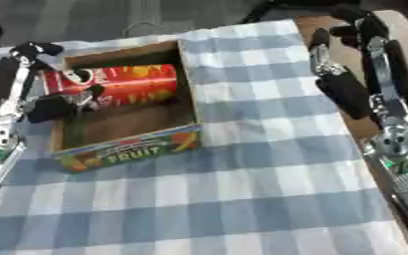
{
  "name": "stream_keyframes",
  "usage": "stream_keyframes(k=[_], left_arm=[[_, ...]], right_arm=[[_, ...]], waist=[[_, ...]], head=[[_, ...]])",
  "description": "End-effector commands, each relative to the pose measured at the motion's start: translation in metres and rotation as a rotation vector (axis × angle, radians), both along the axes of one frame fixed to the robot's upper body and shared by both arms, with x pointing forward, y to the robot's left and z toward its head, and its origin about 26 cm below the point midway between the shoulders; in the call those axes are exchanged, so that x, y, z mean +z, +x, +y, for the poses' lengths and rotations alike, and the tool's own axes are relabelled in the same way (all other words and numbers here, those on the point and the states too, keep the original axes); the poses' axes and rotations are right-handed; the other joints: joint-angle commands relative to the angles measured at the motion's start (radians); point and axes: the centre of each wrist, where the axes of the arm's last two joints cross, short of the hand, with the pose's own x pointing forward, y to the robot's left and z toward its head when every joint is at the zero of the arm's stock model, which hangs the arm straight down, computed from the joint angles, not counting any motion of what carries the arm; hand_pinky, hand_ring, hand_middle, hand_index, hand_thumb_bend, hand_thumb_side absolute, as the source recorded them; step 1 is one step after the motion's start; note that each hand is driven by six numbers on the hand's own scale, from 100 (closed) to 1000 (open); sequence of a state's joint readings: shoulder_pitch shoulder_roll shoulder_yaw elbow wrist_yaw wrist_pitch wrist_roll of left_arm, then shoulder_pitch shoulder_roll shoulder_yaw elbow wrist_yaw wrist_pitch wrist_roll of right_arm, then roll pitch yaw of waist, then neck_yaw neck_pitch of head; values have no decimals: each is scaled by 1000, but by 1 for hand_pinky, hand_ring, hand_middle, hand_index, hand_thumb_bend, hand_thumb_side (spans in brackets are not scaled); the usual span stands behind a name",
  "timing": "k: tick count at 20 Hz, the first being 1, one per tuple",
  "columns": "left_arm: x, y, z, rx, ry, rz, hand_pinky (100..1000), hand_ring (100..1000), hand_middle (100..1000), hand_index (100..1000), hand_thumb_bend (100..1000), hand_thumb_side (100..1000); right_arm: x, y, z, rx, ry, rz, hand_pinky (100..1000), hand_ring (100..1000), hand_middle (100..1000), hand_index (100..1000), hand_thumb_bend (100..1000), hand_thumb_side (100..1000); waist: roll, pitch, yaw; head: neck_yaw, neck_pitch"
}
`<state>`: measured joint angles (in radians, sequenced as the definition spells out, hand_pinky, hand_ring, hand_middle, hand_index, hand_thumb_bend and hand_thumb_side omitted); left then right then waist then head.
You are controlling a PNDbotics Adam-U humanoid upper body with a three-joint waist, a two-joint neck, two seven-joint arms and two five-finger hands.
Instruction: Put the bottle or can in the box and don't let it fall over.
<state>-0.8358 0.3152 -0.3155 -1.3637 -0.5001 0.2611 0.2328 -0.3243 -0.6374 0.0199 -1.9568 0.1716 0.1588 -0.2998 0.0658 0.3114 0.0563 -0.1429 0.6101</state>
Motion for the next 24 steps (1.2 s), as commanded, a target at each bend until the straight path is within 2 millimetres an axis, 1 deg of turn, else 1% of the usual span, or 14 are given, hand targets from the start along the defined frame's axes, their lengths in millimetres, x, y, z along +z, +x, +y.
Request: stream_keyframes(k=[1,6,13,20,24], left_arm=[[15,-3,8,10,-31,-45,659,586,697,769,639,354],[21,-8,22,34,-89,-66,650,580,692,763,631,351],[26,-17,52,106,-134,-95,642,572,684,758,620,353],[20,-29,88,206,-163,-105,639,569,684,755,609,359],[18,-37,106,260,-192,-123,637,568,684,753,585,372]], right_arm=[[5,-1,-2,-1,-9,-16,860,822,893,858,100,664],[3,-2,-4,-9,-7,-12,859,821,892,858,100,660],[3,-2,-6,-15,-4,-13,858,821,891,857,100,655],[3,-3,-7,-23,0,-17,857,823,892,859,100,652],[3,-3,-8,-27,1,-18,858,824,893,861,100,652]], waist=[[-13,-50,4],[-22,-60,21],[-38,-71,49],[-54,-72,73],[-61,-68,85]], head=[[-2,-3],[-8,4],[-18,17],[-25,18],[-27,18]])
